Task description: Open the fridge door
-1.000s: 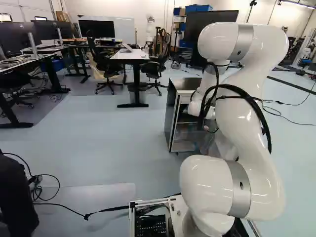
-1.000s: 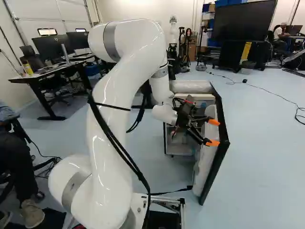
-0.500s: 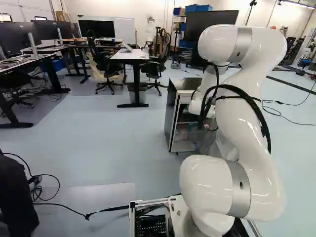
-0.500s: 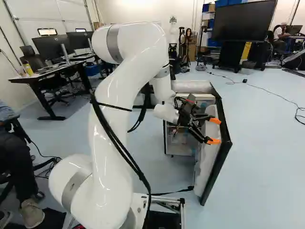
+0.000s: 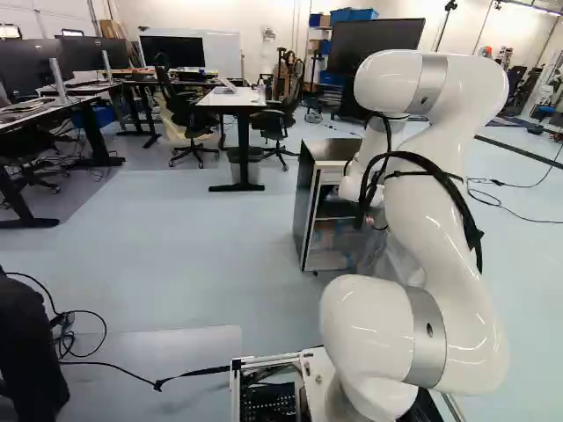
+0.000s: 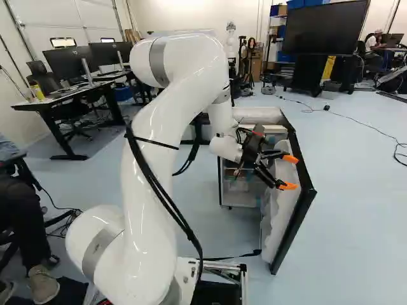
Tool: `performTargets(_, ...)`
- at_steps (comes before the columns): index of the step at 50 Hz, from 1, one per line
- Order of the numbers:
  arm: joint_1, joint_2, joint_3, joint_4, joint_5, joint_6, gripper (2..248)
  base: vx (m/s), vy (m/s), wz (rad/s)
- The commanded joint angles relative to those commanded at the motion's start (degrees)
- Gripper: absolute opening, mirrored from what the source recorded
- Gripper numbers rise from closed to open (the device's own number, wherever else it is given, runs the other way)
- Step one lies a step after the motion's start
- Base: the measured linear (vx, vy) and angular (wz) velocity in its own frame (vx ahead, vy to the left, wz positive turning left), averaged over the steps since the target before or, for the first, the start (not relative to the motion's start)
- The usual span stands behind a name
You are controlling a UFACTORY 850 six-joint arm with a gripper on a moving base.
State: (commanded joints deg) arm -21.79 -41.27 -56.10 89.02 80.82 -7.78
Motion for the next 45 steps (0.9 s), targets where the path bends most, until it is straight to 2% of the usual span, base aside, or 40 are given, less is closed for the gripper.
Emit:
performTargets(9,-0.94,-0.71,-1.42,0.00,0.00,0.00,247,0.000,0.000,0.000)
performTargets(25,-1.11,-0.79,-1.58,0.00,0.00,0.00,247,0.000,0.000,0.000)
performTargets(45,0.16,1.22,2.43,-1.02,0.00,0.00,247,0.000,0.000,0.000)
